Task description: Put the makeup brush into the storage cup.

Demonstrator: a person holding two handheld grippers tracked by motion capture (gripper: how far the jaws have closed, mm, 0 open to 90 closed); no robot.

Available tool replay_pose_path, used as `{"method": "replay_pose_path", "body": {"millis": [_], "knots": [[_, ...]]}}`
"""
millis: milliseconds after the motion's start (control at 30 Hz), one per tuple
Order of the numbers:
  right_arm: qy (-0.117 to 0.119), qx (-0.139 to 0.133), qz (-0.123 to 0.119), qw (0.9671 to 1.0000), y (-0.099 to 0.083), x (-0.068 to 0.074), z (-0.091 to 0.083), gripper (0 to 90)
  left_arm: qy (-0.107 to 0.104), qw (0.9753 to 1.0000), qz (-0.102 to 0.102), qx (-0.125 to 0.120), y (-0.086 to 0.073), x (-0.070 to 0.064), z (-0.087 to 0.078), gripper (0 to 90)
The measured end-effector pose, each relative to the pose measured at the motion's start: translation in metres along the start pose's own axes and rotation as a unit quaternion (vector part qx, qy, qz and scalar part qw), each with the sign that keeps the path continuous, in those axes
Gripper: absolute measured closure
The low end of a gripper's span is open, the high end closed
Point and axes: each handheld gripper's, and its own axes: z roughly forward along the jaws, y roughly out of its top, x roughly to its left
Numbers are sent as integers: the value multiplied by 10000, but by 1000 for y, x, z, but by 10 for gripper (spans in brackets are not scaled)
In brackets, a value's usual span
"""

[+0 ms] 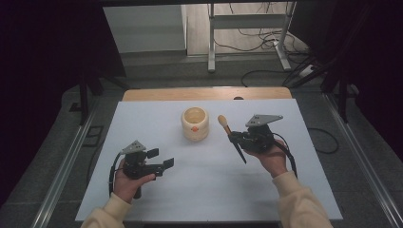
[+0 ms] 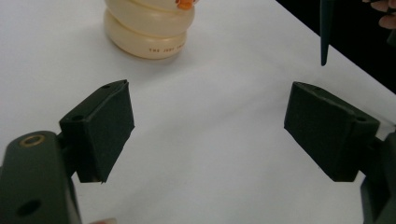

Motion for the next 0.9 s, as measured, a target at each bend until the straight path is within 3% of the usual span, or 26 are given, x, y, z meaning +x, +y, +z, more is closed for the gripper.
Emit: {"method": "replay_pose_path", "body": {"millis": [900], "knots": [[64,-56,-145,9999,1,8,6,798,-276,9993,-185,-146,15,-5,20,180]]}}
